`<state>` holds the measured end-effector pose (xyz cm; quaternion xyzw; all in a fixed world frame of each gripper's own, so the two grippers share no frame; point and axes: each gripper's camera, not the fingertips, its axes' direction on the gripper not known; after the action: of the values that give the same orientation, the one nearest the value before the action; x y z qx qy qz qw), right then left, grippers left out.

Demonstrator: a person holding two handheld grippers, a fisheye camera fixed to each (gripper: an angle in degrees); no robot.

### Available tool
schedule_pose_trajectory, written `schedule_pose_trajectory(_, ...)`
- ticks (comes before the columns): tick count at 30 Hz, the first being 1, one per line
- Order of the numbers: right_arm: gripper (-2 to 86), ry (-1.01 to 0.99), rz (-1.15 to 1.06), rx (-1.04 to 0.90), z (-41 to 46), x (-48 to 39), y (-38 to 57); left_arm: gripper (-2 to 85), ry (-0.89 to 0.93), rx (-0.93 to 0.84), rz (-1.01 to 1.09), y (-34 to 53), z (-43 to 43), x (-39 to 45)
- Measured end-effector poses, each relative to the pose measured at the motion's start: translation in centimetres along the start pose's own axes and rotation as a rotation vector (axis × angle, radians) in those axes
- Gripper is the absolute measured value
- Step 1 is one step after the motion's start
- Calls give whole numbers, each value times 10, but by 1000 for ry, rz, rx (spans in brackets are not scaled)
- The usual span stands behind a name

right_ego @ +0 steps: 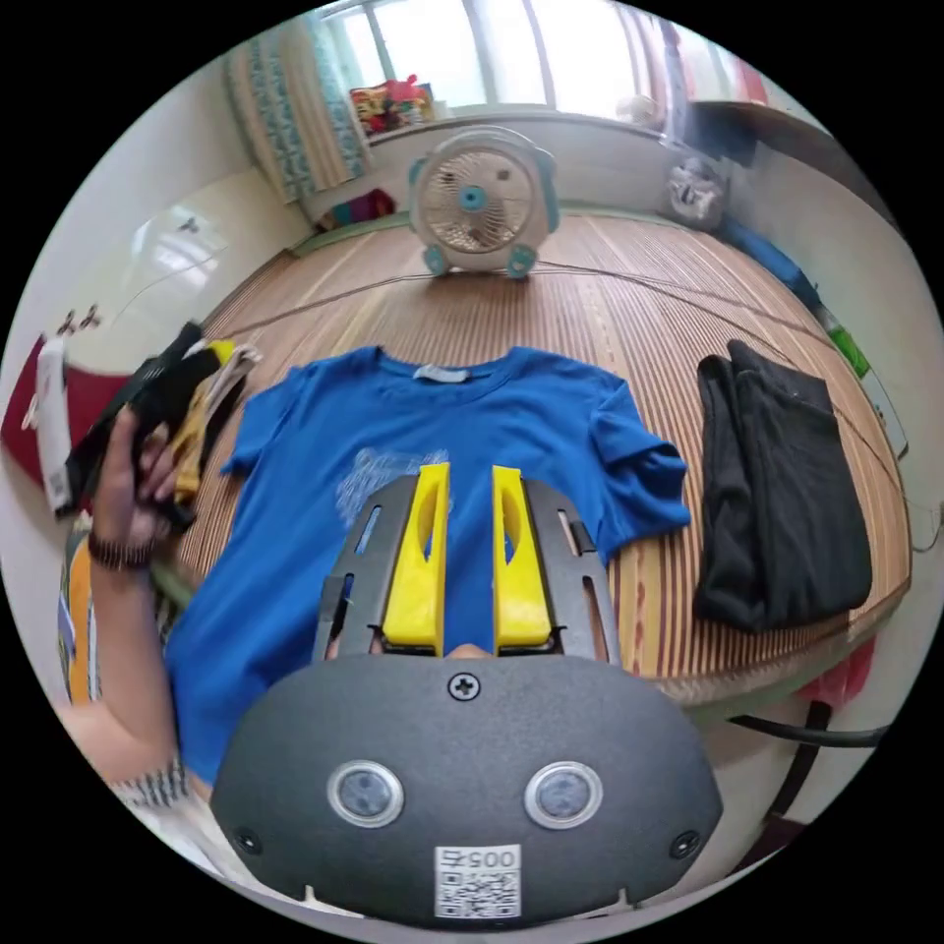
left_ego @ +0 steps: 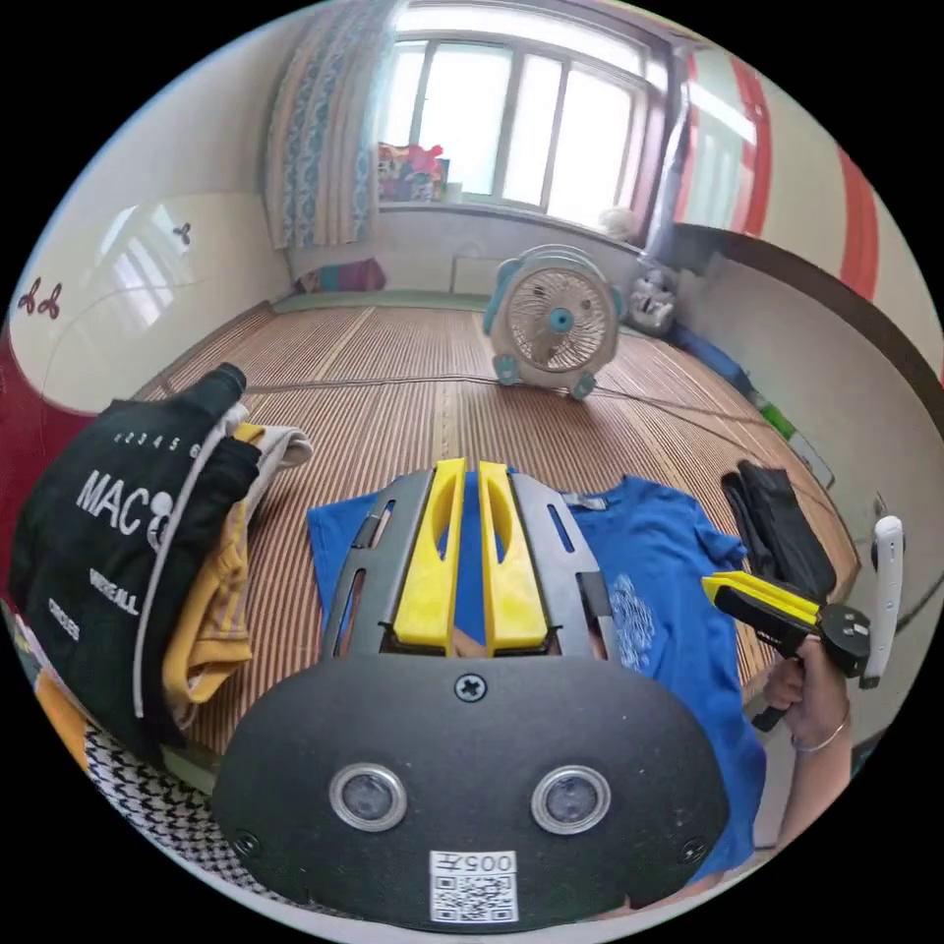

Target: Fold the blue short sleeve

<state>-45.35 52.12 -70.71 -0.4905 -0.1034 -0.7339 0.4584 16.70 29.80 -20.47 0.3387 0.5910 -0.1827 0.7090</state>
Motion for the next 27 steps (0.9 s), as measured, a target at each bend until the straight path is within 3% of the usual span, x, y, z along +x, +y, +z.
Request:
schedule_pose_trajectory(5, 80, -34, -179, -85, -80, -15, 146, 49, 83, -29, 166, 64, -85, 9)
schedule_pose_trajectory(11, 99, 33, -146, -85, -142, -17, 271, 56, 196, -269, 327, 187, -154, 9)
schedule_pose_trajectory(19, 114, 65, -409, 3, -155, -75, 317, 63, 243, -404, 309, 271, -215, -4)
schedule_pose_trajectory(27, 116, 111, -383, -38, -140, -76, 334, 60, 196, -418, 306, 300, -249, -19)
